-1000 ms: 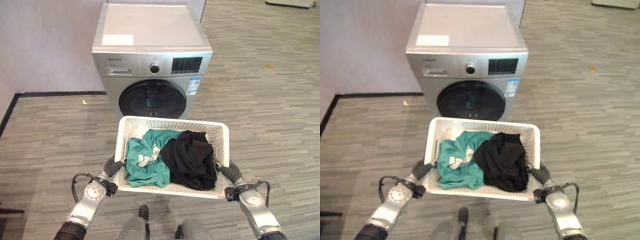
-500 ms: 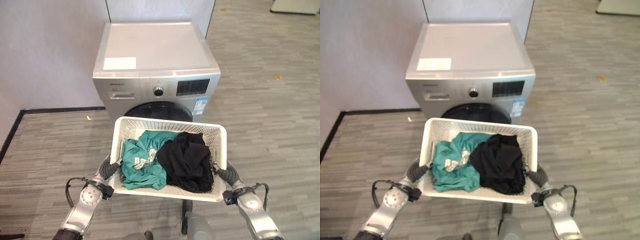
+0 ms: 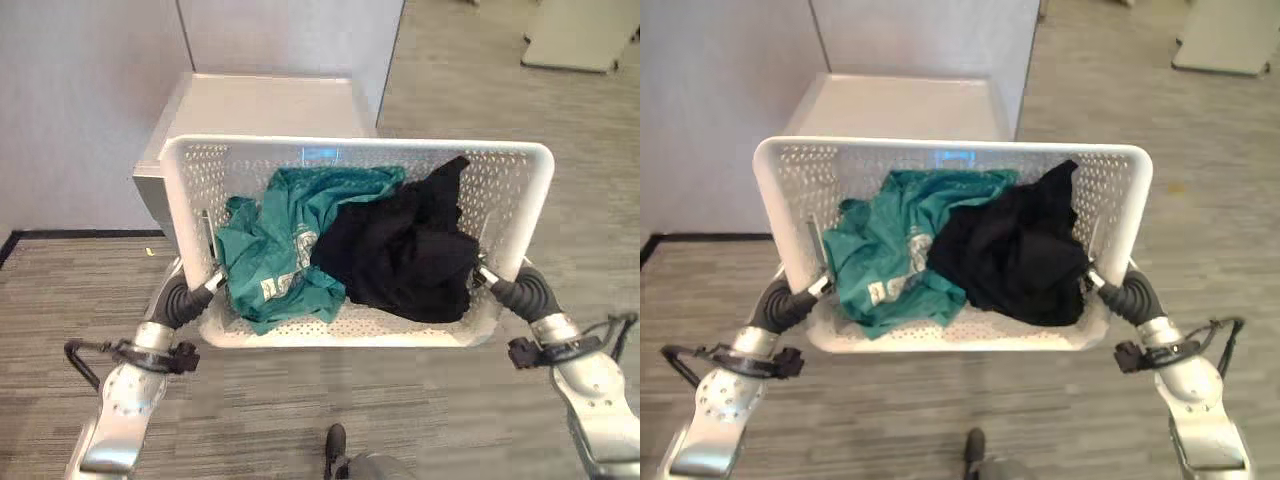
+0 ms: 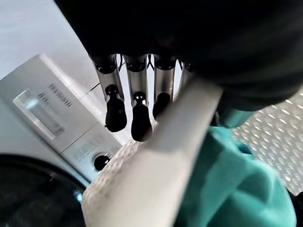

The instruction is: Grab the laundry basket,head to the washer,open it,put in the laundry and shut it.

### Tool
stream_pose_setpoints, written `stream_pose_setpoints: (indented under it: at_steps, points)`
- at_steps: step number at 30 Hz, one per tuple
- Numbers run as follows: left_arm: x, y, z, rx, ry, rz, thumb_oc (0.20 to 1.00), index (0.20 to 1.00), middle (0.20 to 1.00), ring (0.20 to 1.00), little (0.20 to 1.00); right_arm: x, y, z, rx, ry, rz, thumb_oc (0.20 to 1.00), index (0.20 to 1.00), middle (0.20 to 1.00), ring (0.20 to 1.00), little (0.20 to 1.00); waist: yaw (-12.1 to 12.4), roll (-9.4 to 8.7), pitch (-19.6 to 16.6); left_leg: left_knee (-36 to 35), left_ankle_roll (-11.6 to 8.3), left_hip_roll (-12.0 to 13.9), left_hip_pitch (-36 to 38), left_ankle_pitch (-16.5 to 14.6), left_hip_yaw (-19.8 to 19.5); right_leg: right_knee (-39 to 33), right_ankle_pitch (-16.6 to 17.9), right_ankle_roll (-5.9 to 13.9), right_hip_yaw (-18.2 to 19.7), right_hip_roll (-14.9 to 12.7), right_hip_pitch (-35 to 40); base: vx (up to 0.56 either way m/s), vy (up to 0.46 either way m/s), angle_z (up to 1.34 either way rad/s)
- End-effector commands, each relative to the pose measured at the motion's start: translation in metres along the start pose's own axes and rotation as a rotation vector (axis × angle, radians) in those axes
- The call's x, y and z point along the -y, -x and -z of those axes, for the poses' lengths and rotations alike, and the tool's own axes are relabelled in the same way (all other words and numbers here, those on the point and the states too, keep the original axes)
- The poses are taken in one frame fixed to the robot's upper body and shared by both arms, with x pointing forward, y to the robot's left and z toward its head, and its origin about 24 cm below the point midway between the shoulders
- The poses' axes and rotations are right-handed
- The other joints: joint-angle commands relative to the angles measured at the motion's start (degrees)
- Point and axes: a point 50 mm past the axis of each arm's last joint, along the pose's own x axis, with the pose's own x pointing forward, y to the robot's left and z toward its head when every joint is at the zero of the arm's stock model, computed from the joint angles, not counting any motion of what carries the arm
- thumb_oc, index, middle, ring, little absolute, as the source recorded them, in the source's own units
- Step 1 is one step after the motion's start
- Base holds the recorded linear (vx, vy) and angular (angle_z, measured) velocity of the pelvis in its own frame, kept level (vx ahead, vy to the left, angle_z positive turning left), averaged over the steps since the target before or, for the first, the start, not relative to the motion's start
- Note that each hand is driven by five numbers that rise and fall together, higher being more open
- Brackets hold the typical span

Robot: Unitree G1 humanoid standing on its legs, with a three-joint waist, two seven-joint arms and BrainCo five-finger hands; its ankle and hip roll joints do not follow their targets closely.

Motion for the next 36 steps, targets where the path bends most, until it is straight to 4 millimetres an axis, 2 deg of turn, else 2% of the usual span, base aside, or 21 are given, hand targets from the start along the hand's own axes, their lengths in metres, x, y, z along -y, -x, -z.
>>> stream_pose_setpoints:
  at_steps: [1, 3, 7, 8, 9, 10, 11, 12, 16, 19, 21, 22, 23, 25, 26, 27, 29, 31, 32, 33, 36]
  points:
    - [-0.068, -0.005, 0.018, -0.088, -0.069, -0.235, 0.200, 0.200, 0.200, 0.200, 0.200, 0.069, 0.011, 0.021, -0.164, 0.110, 0.211, 0.200, 0.200, 0.200, 0.200, 0.200, -0.1, -0.42, -0.7, 7.8, 3.55, -0.7, -4.5, 15.3, -2.4, -0.5, -5.9, 1.70, 2.1, -3.8, 7.3, 0.00, -0.085, 0.00]
    - [-0.067, -0.024, 0.011, -0.056, -0.038, -0.209, 0.200, 0.200, 0.200, 0.200, 0.200, 0.074, -0.002, 0.021, -0.177, 0.108, 0.204, 0.200, 0.200, 0.200, 0.200, 0.200, 0.4, -0.84, -0.2, 10.4, 4.58, -0.9, -8.2, 14.9, -2.0, -0.9, -6.6, 1.30, 1.4, -3.9, 8.6, 0.07, -0.073, 0.15]
    - [-0.072, -0.052, -0.001, -0.015, -0.025, -0.158, 0.200, 0.200, 0.200, 0.200, 0.200, 0.089, -0.014, 0.021, -0.214, 0.127, 0.195, 0.200, 0.200, 0.200, 0.200, 0.200, 1.5, -1.57, 0.2, 1.0, 4.62, -2.2, -13.8, 9.8, -1.1, -1.2, -8.0, 2.47, 0.6, -4.8, 10.2, 0.17, 0.046, 0.26]
    - [-0.072, -0.065, -0.005, -0.008, -0.005, -0.113, 0.200, 0.200, 0.200, 0.200, 0.200, 0.099, -0.021, 0.020, -0.238, 0.148, 0.200, 0.200, 0.200, 0.200, 0.200, 0.200, 2.7, -1.16, -0.1, -9.7, 3.76, -2.5, -15.3, 11.3, -0.8, -1.6, -9.2, 3.04, 0.7, -4.3, 11.8, 0.24, 0.106, 0.44]
    - [-0.072, -0.065, -0.005, -0.007, -0.005, -0.114, 0.200, 0.200, 0.200, 0.200, 0.200, 0.100, -0.022, 0.020, -0.237, 0.148, 0.201, 0.200, 0.200, 0.200, 0.200, 0.200, 2.8, -1.30, 0.0, -10.3, 3.76, -2.6, -14.9, 11.7, -0.6, -1.6, -9.2, 3.03, 0.8, -4.4, 11.8, 0.37, 0.170, 0.44]
    - [-0.071, -0.080, -0.007, -0.016, 0.012, -0.069, 0.200, 0.200, 0.200, 0.200, 0.200, 0.104, -0.030, 0.021, -0.267, 0.161, 0.191, 0.200, 0.200, 0.200, 0.200, 0.200, 4.5, -0.49, 0.1, -17.4, 2.71, -2.3, -17.7, 16.1, -2.4, -1.7, -11.2, 3.21, 1.5, -3.6, 14.4, 0.21, 0.080, 0.11]
    - [-0.071, -0.082, -0.007, -0.013, 0.012, -0.070, 0.200, 0.200, 0.200, 0.200, 0.200, 0.105, -0.031, 0.021, -0.265, 0.159, 0.194, 0.200, 0.200, 0.200, 0.200, 0.200, 4.5, -0.62, 0.2, -18.2, 2.62, -2.3, -17.3, 16.6, -2.4, -1.7, -11.3, 3.15, 1.5, -3.6, 14.4, 0.41, 0.168, -0.06]
    - [-0.070, -0.098, -0.013, -0.015, -0.010, -0.037, 0.200, 0.200, 0.200, 0.200, 0.200, 0.105, -0.038, 0.028, -0.312, 0.152, 0.179, 0.200, 0.200, 0.200, 0.200, 0.200, 5.5, -0.41, 0.1, -21.8, 2.09, -2.9, -19.1, 17.9, -2.7, -1.5, -12.8, 3.28, 1.9, -3.3, 16.3, 0.21, 0.076, -0.05]
    - [-0.084, -0.122, -0.027, -0.014, -0.120, -0.016, 0.200, 0.200, 0.200, 0.200, 0.200, 0.102, -0.059, 0.027, -0.332, 0.146, 0.157, 0.200, 0.200, 0.200, 0.200, 0.200, 7.1, -0.35, -1.8, -21.1, 2.51, -2.9, -18.5, 19.5, -1.2, 0.4, -15.6, 4.92, 3.5, -4.4, 19.5, 0.38, 0.211, -0.12]
    - [-0.086, -0.129, -0.034, 0.002, -0.144, -0.017, 0.200, 0.200, 0.200, 0.200, 0.200, 0.100, -0.065, 0.023, -0.317, 0.154, 0.154, 0.200, 0.200, 0.200, 0.200, 0.200, 7.9, -0.75, -2.1, -19.0, 3.08, -3.7, -18.9, 18.8, -1.4, 2.3, -15.9, 5.51, 4.0, -5.7, 19.7, 0.32, 0.214, -0.56]
    - [-0.088, -0.135, -0.037, 0.001, -0.172, -0.013, 0.200, 0.200, 0.200, 0.200, 0.200, 0.090, -0.074, 0.024, -0.308, 0.118, 0.152, 0.200, 0.200, 0.200, 0.200, 0.200, 8.5, -2.28, -3.3, -12.8, 5.48, -6.9, -17.8, 14.5, 0.5, 9.8, -11.8, 8.65, 5.0, -9.5, 18.9, 0.51, 0.398, -0.92]
    - [-0.090, -0.137, -0.040, 0.005, -0.180, -0.023, 0.200, 0.200, 0.200, 0.200, 0.200, 0.091, -0.076, 0.025, -0.318, 0.117, 0.170, 0.200, 0.200, 0.200, 0.200, 0.200, 8.1, -2.38, -3.7, -11.8, 7.26, -8.3, -15.8, 12.2, 1.9, 17.1, -6.0, 9.84, 5.9, -11.7, 16.2, 0.34, 0.298, -0.63]
    - [-0.090, -0.137, -0.040, 0.005, -0.180, -0.023, 0.200, 0.200, 0.200, 0.200, 0.200, 0.091, -0.076, 0.025, -0.318, 0.117, 0.170, 0.200, 0.200, 0.200, 0.200, 0.200, 8.1, -2.36, -3.8, -11.9, 7.26, -8.2, -15.9, 12.2, 2.0, 17.1, -6.0, 9.83, 5.9, -11.7, 16.1, 0.33, 0.328, -0.49]
    - [-0.094, -0.138, -0.039, -0.004, -0.201, -0.028, 0.200, 0.200, 0.200, 0.200, 0.200, 0.096, -0.082, 0.020, -0.317, 0.134, 0.188, 0.200, 0.200, 0.200, 0.200, 0.200, 7.3, -1.27, -3.9, -12.4, 9.29, -9.1, -13.0, 10.3, 2.9, 25.4, -0.3, 10.42, 6.5, -12.8, 12.4, 0.27, 0.315, -0.13]
    - [-0.098, -0.140, -0.042, -0.008, -0.204, -0.043, 0.200, 0.200, 0.200, 0.200, 0.200, 0.097, -0.086, 0.018, -0.315, 0.135, 0.201, 0.200, 0.200, 0.200, 0.200, 0.200, 6.9, -0.11, -4.0, -12.9, 10.56, -9.2, -10.0, 8.6, 3.5, 30.0, 1.8, 11.03, 4.5, -14.2, 9.6, 0.34, 0.364, -0.13]
    - [-0.100, -0.142, -0.043, -0.016, -0.201, -0.046, 0.200, 0.200, 0.200, 0.200, 0.200, 0.099, -0.088, 0.020, -0.337, 0.136, 0.207, 0.200, 0.200, 0.200, 0.200, 0.200, 6.5, 0.37, -3.6, -13.4, 11.09, -9.4, -7.9, 7.6, 3.8, 31.5, 2.2, 10.78, 3.5, -15.5, 7.1, 0.44, 0.357, -0.27]
    - [-0.100, -0.144, -0.044, -0.020, -0.196, -0.034, 0.200, 0.200, 0.200, 0.200, 0.200, 0.113, -0.089, 0.025, -0.407, 0.145, 0.228, 0.200, 0.200, 0.200, 0.200, 0.200, 4.9, 1.20, -2.7, -15.0, 11.39, -9.9, -2.7, 5.1, 3.6, 24.5, -2.9, 9.21, 0.1, -15.3, 1.4, 0.44, 0.187, -0.39]
    - [-0.100, -0.145, -0.043, -0.024, -0.191, -0.032, 0.200, 0.200, 0.200, 0.200, 0.200, 0.120, -0.090, 0.026, -0.440, 0.160, 0.231, 0.200, 0.200, 0.200, 0.200, 0.200, 3.7, 1.02, -2.3, -15.9, 10.74, -10.2, -0.4, 3.7, 2.7, 15.6, -4.1, 9.25, -0.9, -14.5, 0.4, 0.37, -0.036, -0.23]
    - [-0.101, -0.148, -0.042, -0.034, -0.192, -0.043, 0.200, 0.200, 0.200, 0.200, 0.200, 0.126, -0.092, 0.026, -0.468, 0.159, 0.242, 0.200, 0.200, 0.200, 0.200, 0.200, 2.9, 0.85, -2.1, -16.9, 9.96, -10.2, 1.7, 2.9, 1.9, 7.7, -2.1, 10.50, -0.2, -14.6, -1.7, 0.50, -0.135, 0.45]
    - [-0.101, -0.159, -0.046, -0.039, -0.207, -0.066, 0.200, 0.200, 0.200, 0.200, 0.200, 0.140, -0.097, 0.016, -0.493, 0.212, 0.252, 0.200, 0.200, 0.200, 0.200, 0.200, 1.4, 0.58, -1.3, -17.4, 9.37, -10.5, 3.6, 1.7, 0.6, 2.7, 2.0, 11.95, 3.5, -14.2, -3.5, 0.40, -0.108, 0.61]
    - [-0.086, -0.172, -0.056, -0.018, -0.199, -0.049, 0.200, 0.200, 0.200, 0.200, 0.200, 0.150, -0.100, 0.005, -0.491, 0.246, 0.259, 0.200, 0.200, 0.200, 0.200, 0.200, 0.9, -0.66, -1.5, -15.9, 8.87, -11.0, 4.1, -0.3, -0.9, 1.9, 2.6, 11.65, 4.8, -14.1, -1.6, 0.26, -0.093, 0.85]
